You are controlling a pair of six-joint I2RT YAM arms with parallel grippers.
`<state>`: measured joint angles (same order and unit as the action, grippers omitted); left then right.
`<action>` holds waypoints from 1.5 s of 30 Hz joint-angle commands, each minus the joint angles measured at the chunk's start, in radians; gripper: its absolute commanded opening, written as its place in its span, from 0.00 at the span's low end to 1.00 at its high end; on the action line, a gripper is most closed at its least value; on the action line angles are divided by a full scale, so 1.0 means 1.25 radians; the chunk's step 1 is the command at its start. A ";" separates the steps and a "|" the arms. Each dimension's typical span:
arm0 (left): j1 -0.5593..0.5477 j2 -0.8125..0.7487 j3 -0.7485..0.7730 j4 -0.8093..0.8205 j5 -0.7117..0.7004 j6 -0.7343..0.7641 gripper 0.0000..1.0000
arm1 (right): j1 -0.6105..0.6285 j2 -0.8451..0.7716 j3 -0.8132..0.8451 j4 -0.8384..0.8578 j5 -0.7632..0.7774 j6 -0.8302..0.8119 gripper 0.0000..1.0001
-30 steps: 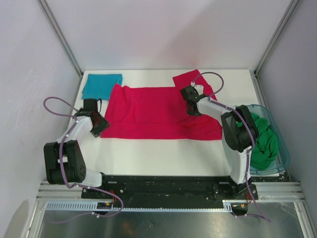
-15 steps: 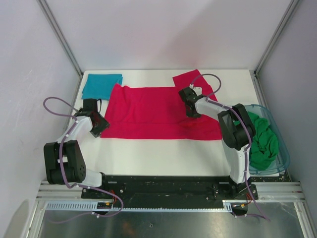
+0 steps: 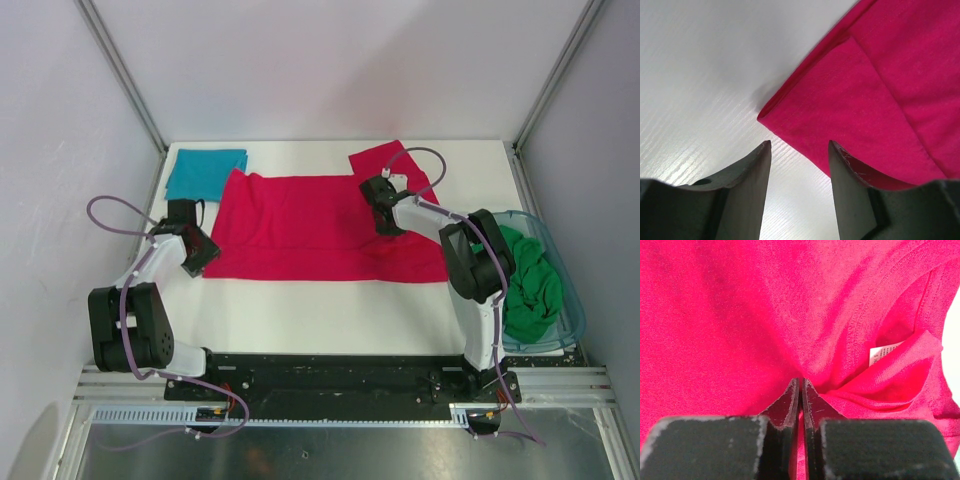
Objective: Fold and stack the t-shirts
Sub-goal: Fold the flattened tshirt in 1/3 of the way
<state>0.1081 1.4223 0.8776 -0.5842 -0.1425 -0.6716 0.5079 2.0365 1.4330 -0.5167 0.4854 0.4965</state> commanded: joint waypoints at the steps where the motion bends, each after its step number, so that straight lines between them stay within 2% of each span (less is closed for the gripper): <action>1: 0.008 -0.017 0.030 0.014 0.006 0.017 0.54 | 0.011 -0.025 0.036 0.014 0.042 -0.003 0.04; 12: 0.016 -0.022 0.027 0.014 0.008 0.026 0.54 | 0.055 -0.022 0.042 0.138 0.057 -0.058 0.00; 24: 0.021 -0.024 0.025 0.014 0.010 0.030 0.54 | 0.077 -0.001 0.033 0.205 0.061 -0.083 0.00; 41: 0.021 -0.020 0.019 0.018 0.012 0.030 0.55 | 0.031 -0.030 -0.026 0.253 -0.004 -0.007 0.00; 43: 0.021 -0.021 0.017 0.019 0.014 0.030 0.56 | 0.022 -0.033 -0.033 0.257 -0.024 0.002 0.03; 45: 0.021 -0.022 0.016 0.020 0.016 0.030 0.57 | 0.018 -0.034 -0.035 0.259 -0.041 0.004 0.14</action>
<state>0.1268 1.4223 0.8772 -0.5838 -0.1387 -0.6529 0.5472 2.0365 1.3994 -0.2394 0.4713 0.4637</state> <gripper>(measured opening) 0.559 0.059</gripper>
